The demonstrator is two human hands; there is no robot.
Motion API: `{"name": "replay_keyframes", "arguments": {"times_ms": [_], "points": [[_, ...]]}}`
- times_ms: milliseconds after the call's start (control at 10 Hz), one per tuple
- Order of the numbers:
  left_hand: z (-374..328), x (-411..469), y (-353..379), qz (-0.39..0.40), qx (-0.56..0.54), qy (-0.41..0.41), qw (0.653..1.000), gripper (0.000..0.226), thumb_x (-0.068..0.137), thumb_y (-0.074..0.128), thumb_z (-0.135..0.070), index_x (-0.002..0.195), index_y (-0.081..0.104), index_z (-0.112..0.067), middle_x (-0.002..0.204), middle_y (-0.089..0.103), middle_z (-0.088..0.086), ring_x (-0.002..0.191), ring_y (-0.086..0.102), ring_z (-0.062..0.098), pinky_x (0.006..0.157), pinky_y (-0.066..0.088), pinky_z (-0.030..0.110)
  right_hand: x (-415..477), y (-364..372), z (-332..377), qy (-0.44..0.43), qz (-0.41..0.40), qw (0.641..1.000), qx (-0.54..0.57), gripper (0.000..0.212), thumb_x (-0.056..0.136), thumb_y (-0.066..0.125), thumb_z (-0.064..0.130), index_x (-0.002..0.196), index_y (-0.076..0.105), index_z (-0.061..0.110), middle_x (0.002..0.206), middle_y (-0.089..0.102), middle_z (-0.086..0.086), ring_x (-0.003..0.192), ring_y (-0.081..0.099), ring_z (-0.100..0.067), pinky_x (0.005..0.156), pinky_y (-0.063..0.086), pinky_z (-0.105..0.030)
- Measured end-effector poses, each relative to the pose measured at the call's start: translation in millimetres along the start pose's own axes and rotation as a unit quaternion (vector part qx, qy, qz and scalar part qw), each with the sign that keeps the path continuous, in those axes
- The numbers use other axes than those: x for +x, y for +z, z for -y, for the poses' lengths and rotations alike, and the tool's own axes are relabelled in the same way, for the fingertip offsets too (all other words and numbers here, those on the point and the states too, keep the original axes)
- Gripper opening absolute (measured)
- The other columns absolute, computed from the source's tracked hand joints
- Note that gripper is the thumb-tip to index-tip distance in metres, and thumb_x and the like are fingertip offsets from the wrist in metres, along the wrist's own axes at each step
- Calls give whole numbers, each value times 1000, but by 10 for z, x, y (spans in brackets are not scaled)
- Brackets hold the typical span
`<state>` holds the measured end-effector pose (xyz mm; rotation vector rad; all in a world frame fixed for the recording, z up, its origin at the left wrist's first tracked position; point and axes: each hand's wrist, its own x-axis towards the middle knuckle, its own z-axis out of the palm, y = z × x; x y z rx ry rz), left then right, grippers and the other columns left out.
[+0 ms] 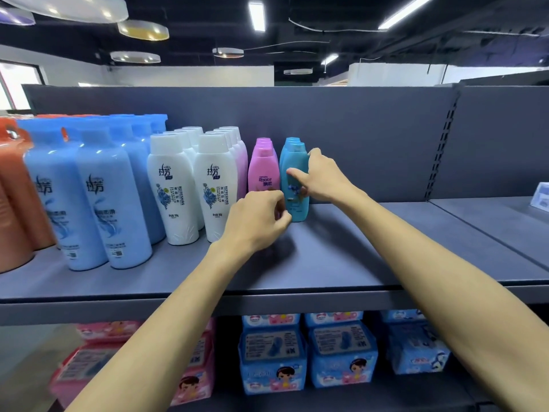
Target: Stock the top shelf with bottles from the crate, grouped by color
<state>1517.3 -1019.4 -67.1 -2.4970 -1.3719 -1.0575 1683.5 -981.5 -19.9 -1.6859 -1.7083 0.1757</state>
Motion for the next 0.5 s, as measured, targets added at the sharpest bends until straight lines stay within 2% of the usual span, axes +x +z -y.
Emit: {"name": "replay_keyframes", "arguments": {"times_ms": [200,300,400,500], "points": [[-45,-17,-43,3,-4,-8,1000,12,83,57,-34,83,62,-23,80,66,-9,81,61,24,68,50,34,-91,-28,-25,0,-8,1000,28,34,91,63,25,114,46,7,112,64,-11,93,67,-28,82,56,-46],[-42,-47,-76,1,-5,-10,1000,11,82,57,-33,82,62,-23,75,63,-10,79,61,22,64,46,31,-114,-1,-37,4,-13,1000,25,33,91,63,19,115,45,6,114,63,-13,97,65,-29,84,55,-47],[-38,-117,-131,0,-8,-22,1000,10,81,57,-32,80,61,-22,71,60,-12,77,59,20,61,41,29,-196,51,-25,12,-30,999,17,33,91,62,16,117,43,6,118,60,-13,102,60,-29,86,52,-44],[-22,-158,-208,4,-13,-36,999,9,79,57,-32,79,61,-23,73,63,-11,76,59,19,64,47,31,-265,77,-14,18,-73,997,8,43,88,68,22,119,42,6,120,52,-13,104,53,-30,85,46,-40]]}}
